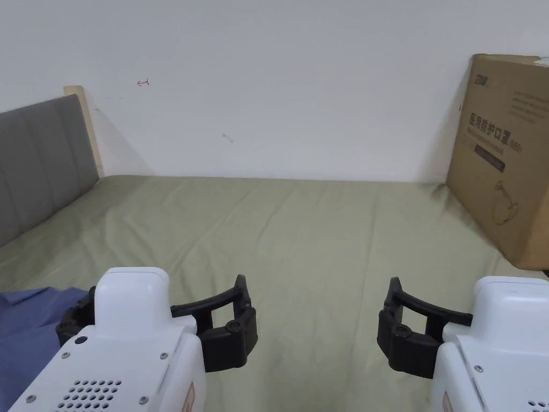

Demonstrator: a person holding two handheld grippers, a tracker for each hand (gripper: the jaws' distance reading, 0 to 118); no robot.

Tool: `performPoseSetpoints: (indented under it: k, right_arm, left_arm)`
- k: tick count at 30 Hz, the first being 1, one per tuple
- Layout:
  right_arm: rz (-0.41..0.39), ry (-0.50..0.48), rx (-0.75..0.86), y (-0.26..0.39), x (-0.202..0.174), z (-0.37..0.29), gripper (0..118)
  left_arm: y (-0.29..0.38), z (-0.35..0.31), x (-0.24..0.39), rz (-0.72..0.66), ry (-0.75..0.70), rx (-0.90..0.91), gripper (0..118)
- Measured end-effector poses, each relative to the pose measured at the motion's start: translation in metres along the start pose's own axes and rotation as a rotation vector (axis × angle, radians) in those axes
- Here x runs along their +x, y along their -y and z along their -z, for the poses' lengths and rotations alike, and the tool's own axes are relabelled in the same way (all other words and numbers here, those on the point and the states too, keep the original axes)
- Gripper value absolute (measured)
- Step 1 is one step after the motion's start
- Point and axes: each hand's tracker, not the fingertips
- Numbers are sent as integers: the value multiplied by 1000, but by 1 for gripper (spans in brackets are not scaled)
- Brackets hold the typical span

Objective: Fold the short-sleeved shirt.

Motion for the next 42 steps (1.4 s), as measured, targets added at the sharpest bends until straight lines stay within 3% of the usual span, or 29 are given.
performPoseSetpoints:
  k: [27, 29, 32, 37, 39, 40, 42]
  right_arm:
    - [-31, 5, -4, 1, -2, 0, 118]
    - [-109, 25, 16, 0, -7, -2, 118]
    - [-265, 43, 66, 2, -22, -5, 118]
    - [-677, -23, 99, 15, -54, -12, 118]
    - [-820, -36, 99, 26, -65, -12, 118]
    - [-831, -25, 97, 30, -69, -11, 118]
    - [-744, -75, 57, 29, -69, -9, 118]
  left_arm:
    - [1, -1, 1, -7, 3, -11, 118]
    - [1, 0, -5, -118, 38, -16, 118]
    - [4, 3, -21, -403, 92, -21, 118]
    - [33, 12, -51, -962, 104, -58, 118]
    - [46, 16, -58, -1038, 62, -102, 118]
    - [50, 18, -60, -1035, 39, -115, 118]
    - [54, 18, -60, -985, -18, -128, 118]
